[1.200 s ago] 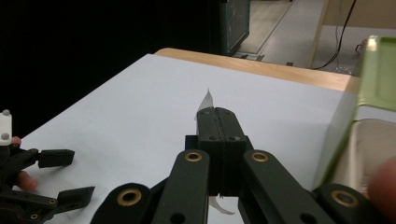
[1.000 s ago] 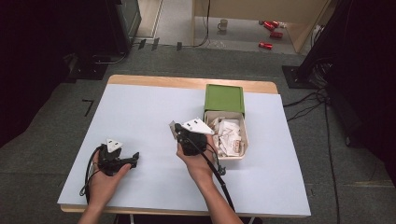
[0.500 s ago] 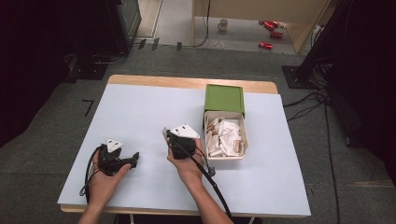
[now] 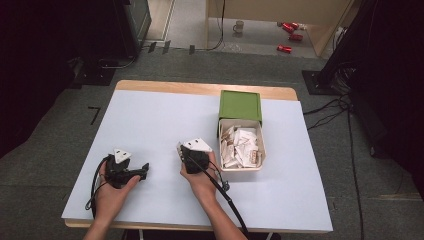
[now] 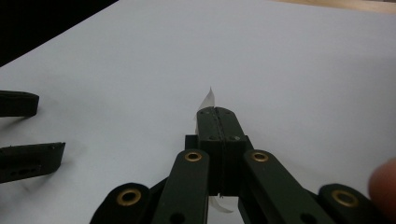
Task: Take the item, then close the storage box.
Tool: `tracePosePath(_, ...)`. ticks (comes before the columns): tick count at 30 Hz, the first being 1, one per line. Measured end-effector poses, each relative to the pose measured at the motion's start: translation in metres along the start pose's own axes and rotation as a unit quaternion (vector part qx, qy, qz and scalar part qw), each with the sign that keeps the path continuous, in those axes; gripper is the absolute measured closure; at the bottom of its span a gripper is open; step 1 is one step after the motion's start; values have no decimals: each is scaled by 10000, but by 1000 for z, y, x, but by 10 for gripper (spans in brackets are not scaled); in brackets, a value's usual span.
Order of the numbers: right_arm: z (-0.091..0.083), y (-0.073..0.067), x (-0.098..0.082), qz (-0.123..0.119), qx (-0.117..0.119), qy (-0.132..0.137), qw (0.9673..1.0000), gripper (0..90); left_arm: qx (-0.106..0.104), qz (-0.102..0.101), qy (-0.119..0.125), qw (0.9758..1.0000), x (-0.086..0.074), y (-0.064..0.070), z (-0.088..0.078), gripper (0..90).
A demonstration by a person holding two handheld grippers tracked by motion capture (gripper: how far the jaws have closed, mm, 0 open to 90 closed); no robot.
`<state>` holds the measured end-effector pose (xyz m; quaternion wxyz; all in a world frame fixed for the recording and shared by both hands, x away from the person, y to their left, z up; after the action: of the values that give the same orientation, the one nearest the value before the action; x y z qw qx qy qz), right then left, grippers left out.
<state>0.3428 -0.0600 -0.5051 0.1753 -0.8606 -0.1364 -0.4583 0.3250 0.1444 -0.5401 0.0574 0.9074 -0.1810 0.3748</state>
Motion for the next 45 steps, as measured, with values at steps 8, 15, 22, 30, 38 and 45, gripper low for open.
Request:
tracePosePath(8, -2, 1, 0, -149, -43, -13, 9999, 758, 0, 2, -2, 10000, 0, 0, 0, 137)
tracePosePath(15, -10, 4, 8, -266, -242, 183, 9992, 631, 0, -12, 6, 10000, 0, 0, 0, 137)
tracePosePath(22, -26, 3, 20, -286, -186, 367, 9987, 623, 0, -6, 1, 10000, 0, 0, 0, 137)
tracePosePath(30, -48, -2, 36, -281, -16, 541, 9981, 617, -5, -3, -10, 10000, 0, 0, 0, 137)
tracePosePath(38, -71, 0, 51, -223, 113, 660, 9975, 597, -1, 2, -10, 10000, 0, 0, 0, 137)
tracePosePath(45, -86, 16, 59, -93, 66, 730, 9973, 586, 2, 6, -7, 10000, 0, 0, 0, 137)
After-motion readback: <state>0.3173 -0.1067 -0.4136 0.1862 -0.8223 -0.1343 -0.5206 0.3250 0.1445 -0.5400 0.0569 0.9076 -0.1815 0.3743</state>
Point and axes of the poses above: each handheld gripper's, and its own axes: z roughly forward along the jaws, x roughly out of its top, y roughly to its right, the point moved 6 cm from there along z, roughly forward along the jaws, and after that the axes turned 2 degrees about z, right-handed, at the moved point
